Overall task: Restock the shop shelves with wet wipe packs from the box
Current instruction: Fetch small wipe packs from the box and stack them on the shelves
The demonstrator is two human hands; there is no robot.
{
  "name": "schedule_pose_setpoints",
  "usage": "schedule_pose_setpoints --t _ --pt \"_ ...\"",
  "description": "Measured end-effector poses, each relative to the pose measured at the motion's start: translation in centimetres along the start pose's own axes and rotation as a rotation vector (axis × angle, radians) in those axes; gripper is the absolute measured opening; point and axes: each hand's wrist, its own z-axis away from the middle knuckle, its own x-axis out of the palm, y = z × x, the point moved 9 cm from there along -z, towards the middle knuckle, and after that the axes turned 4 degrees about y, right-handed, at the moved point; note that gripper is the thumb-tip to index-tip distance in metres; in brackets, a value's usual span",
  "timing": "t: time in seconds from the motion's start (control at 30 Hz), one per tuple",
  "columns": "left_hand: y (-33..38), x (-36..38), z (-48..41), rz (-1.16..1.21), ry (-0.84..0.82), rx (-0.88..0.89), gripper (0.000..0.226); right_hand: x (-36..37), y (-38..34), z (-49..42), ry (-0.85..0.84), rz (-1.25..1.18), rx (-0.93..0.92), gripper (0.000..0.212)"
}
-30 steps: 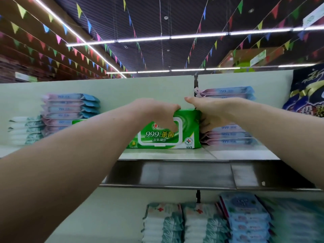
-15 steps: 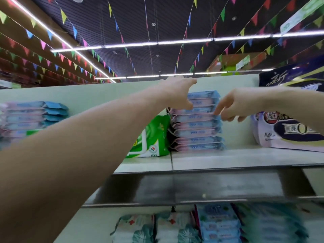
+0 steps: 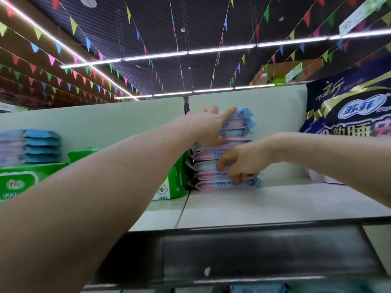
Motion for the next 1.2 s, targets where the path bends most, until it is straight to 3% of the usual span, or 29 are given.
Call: schedule_pose_setpoints --t 0.13,0.27,0.4,0.47,0.57,0.67,0.77,0.87,0.9,0.97,1.03,1.07,1.13,1.2 --pt "0.2 -0.4 0.4 -0.006 0.03 -0.009 0.094 -0.1 0.3 1.0 -0.039 0.018 0.021 0.039" --pt "-0.7 -1.1 1.1 0.078 0.037 -0.039 0.112 -3.2 3.8 2.6 0.016 0.074 0.142 0.012" --pt "-1.0 -0.7 1.5 0.009 0.005 -0.041 0.121 -3.6 7.6 3.2 0.055 0.003 0.279 0.031" --pt "-1.2 -0.4 1.3 -0.006 0.0 -0.044 0.119 -1.8 8.0 2.4 0.044 -0.124 0.279 0.034" --pt "-1.4 -0.3 1.0 0.024 -0.013 -0.031 0.115 0.8 7.3 0.5 0.008 -0.235 0.214 0.012" --pt "-1.7 -0.1 0.7 0.05 -0.039 -0.021 0.113 0.6 6.8 -0.6 0.106 -0.334 0.164 0.023" --pt "-2.0 -0.1 0.8 0.043 -0.037 -0.012 0.114 0.8 6.3 -0.9 0.129 -0.36 0.122 0.022" --pt "-2.2 -0.3 1.0 0.042 -0.038 -0.009 0.114 0.9 6.3 -0.4 0.05 -0.297 0.133 0.01" --pt "-2.1 -0.3 1.1 0.044 -0.043 -0.011 0.114 0.3 6.8 0.2 0.018 -0.259 0.163 0.011" --pt "-2.1 -0.4 0.9 0.058 -0.053 -0.016 0.115 -2.1 8.1 1.5 0.03 -0.254 0.232 0.049" --pt "-2.0 -0.2 0.6 0.093 -0.058 -0.03 0.116 -4.9 8.8 2.3 0.1 -0.429 0.263 0.086" --pt "-1.9 -0.2 0.5 0.105 -0.058 -0.036 0.116 -5.9 8.1 2.3 0.135 -0.556 0.226 0.093" --pt "-1.8 0.0 0.4 0.089 -0.053 -0.037 0.115 -6.5 5.9 1.5 0.157 -0.769 0.122 0.082" --pt "-1.7 0.3 0.5 0.05 -0.044 -0.039 0.114 -5.7 3.9 0.2 0.122 -0.828 0.046 0.065"
